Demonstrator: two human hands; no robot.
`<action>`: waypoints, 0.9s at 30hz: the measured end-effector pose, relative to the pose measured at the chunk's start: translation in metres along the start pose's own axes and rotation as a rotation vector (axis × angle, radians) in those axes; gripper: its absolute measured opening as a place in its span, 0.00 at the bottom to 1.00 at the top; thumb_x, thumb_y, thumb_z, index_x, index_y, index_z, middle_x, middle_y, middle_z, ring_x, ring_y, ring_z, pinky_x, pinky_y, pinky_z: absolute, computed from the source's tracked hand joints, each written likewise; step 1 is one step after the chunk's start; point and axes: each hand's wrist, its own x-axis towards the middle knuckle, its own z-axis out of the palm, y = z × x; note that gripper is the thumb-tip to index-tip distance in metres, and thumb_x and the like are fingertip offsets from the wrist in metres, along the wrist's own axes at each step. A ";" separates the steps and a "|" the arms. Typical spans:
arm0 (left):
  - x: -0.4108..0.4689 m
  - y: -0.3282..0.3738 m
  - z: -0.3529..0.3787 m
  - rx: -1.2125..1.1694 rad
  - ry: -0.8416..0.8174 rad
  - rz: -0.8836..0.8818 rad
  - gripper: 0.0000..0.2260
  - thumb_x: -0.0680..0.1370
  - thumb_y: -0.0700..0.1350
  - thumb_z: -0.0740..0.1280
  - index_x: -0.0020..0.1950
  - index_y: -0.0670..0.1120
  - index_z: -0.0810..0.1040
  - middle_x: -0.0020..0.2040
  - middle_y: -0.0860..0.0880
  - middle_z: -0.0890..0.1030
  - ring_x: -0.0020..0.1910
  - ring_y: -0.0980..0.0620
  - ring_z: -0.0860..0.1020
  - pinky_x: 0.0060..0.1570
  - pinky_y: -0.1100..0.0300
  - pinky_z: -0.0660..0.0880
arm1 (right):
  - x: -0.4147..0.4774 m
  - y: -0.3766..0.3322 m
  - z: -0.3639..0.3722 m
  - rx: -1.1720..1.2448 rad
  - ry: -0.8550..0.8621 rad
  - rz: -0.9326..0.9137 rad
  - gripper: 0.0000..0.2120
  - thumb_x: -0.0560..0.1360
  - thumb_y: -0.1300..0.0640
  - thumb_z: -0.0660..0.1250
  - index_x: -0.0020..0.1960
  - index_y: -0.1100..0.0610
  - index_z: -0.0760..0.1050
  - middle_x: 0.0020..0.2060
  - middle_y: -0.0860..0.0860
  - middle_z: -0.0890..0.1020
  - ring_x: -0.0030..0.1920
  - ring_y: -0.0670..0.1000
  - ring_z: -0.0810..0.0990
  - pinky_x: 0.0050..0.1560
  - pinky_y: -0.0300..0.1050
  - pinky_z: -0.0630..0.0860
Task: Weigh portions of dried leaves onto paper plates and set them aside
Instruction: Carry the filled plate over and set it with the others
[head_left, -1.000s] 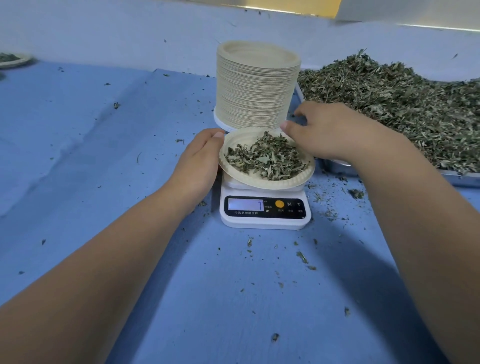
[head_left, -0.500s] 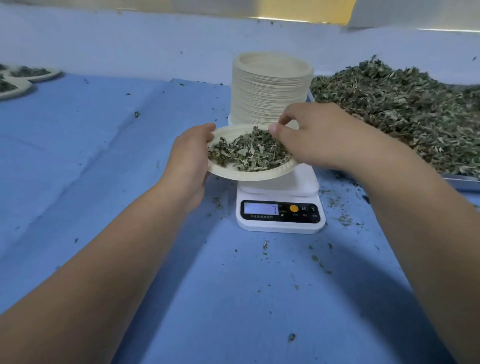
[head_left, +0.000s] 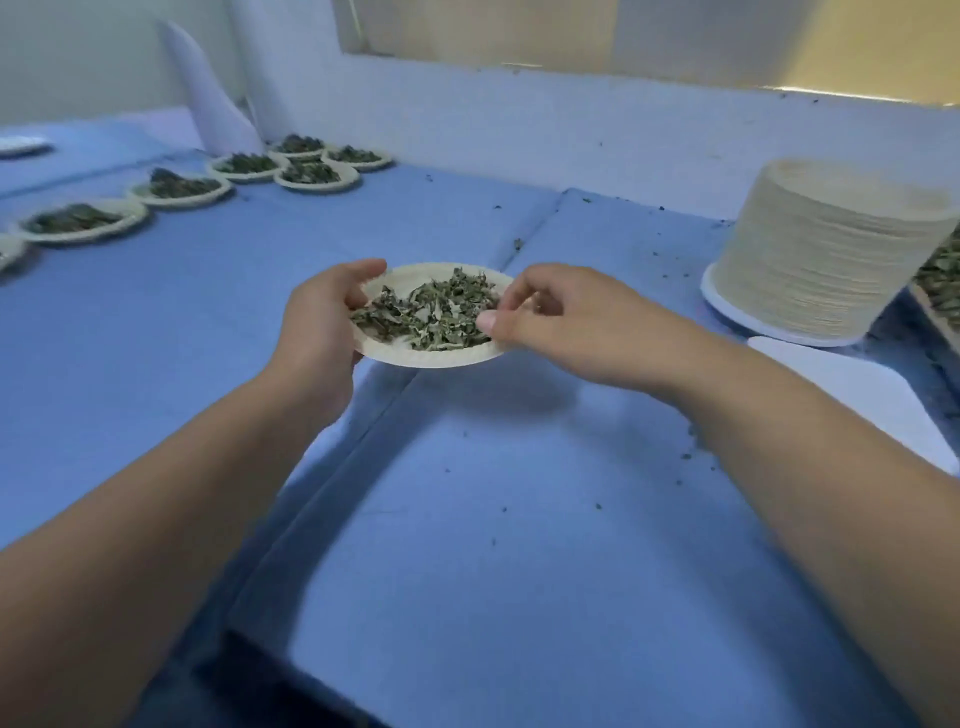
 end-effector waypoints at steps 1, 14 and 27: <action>0.008 0.002 -0.020 0.040 0.041 0.032 0.15 0.77 0.40 0.59 0.50 0.49 0.86 0.46 0.51 0.81 0.47 0.45 0.82 0.64 0.46 0.76 | 0.010 -0.010 0.015 0.041 -0.039 -0.027 0.19 0.70 0.32 0.71 0.52 0.44 0.77 0.44 0.40 0.79 0.41 0.38 0.78 0.39 0.39 0.72; 0.115 0.010 -0.181 0.655 0.186 0.152 0.07 0.81 0.48 0.58 0.48 0.53 0.76 0.39 0.58 0.73 0.48 0.52 0.71 0.40 0.65 0.65 | 0.130 -0.090 0.168 0.012 -0.160 -0.171 0.55 0.64 0.35 0.79 0.79 0.47 0.49 0.69 0.47 0.75 0.66 0.51 0.76 0.64 0.46 0.73; 0.198 0.009 -0.214 0.887 0.205 0.211 0.23 0.87 0.52 0.50 0.75 0.40 0.68 0.78 0.41 0.67 0.76 0.44 0.65 0.70 0.54 0.59 | 0.238 -0.102 0.222 -0.239 -0.010 -0.024 0.52 0.57 0.18 0.60 0.73 0.47 0.60 0.69 0.44 0.73 0.71 0.55 0.69 0.72 0.61 0.62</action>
